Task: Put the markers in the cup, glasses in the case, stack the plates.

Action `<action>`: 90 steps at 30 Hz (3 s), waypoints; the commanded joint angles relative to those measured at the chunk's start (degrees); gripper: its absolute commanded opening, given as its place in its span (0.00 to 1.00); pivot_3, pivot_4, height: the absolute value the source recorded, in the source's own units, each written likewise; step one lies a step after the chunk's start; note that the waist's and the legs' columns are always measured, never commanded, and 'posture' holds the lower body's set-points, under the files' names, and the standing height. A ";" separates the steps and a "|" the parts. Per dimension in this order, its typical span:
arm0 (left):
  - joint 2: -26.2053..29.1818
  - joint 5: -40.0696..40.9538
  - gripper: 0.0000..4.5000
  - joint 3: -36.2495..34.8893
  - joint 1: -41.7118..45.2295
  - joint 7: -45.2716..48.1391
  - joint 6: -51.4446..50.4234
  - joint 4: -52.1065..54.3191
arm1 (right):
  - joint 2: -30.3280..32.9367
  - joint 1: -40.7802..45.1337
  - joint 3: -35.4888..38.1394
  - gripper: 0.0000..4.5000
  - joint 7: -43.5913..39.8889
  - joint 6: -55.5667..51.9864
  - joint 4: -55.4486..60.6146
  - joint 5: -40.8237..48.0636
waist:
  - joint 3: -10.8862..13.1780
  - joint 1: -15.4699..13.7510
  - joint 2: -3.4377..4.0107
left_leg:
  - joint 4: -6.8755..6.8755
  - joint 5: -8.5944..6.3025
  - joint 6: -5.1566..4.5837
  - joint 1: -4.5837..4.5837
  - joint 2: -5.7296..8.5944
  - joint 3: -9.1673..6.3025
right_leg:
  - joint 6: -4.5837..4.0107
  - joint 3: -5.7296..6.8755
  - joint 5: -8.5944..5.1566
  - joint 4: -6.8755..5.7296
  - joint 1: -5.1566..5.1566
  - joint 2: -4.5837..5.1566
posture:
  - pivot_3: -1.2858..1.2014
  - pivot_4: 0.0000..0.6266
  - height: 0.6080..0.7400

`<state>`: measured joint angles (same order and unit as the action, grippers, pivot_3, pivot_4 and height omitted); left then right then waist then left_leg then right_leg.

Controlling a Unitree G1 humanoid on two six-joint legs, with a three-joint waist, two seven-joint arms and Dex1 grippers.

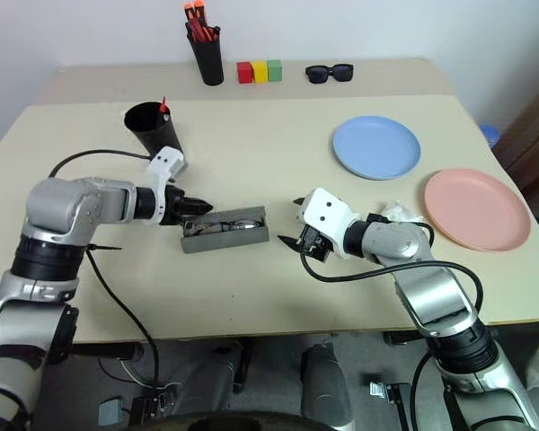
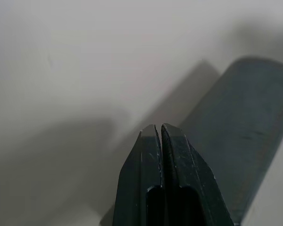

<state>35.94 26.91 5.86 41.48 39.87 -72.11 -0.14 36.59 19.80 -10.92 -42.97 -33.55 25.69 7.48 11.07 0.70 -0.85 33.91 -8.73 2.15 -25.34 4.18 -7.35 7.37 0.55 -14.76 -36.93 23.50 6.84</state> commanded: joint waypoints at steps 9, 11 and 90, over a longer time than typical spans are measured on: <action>-4.16 1.20 0.02 -11.60 -23.89 5.66 37.76 22.88 | -0.32 11.01 1.63 0.84 13.27 1.57 -20.63 -11.38 | -0.01 -0.10 0.03 | -0.02 0.00 0.01 0.00 -0.03 0.03 | -0.27 -0.14 -0.09 0.07 0.06 0.03 | 0.52 0.24 1.00; -5.87 0.63 0.02 -13.13 -27.09 6.59 45.44 23.91 | 0.34 12.65 0.58 0.84 15.51 3.71 -25.11 -14.65 | -0.01 -0.18 0.04 | -0.03 0.00 0.01 -0.01 -0.02 0.10 | -0.31 -0.16 -0.09 0.19 0.03 0.05 | 0.52 0.24 1.00; -12.98 -1.10 0.01 5.29 -23.77 15.02 55.53 13.54 | 2.57 -16.62 23.74 0.24 12.11 -0.46 -7.55 -6.82 | -0.23 -0.20 0.43 | 0.25 -0.20 -0.38 0.16 -0.10 0.71 | -0.32 -0.33 0.04 0.61 -0.39 0.01 | 0.52 0.24 1.00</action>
<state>23.06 25.62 11.86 17.74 54.90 -17.21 11.67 39.29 2.89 11.47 -31.53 -34.48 15.25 0.02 10.84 0.49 -0.42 34.16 -8.93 1.77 -25.18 4.08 -6.65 7.05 0.23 -14.72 -36.32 23.11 6.86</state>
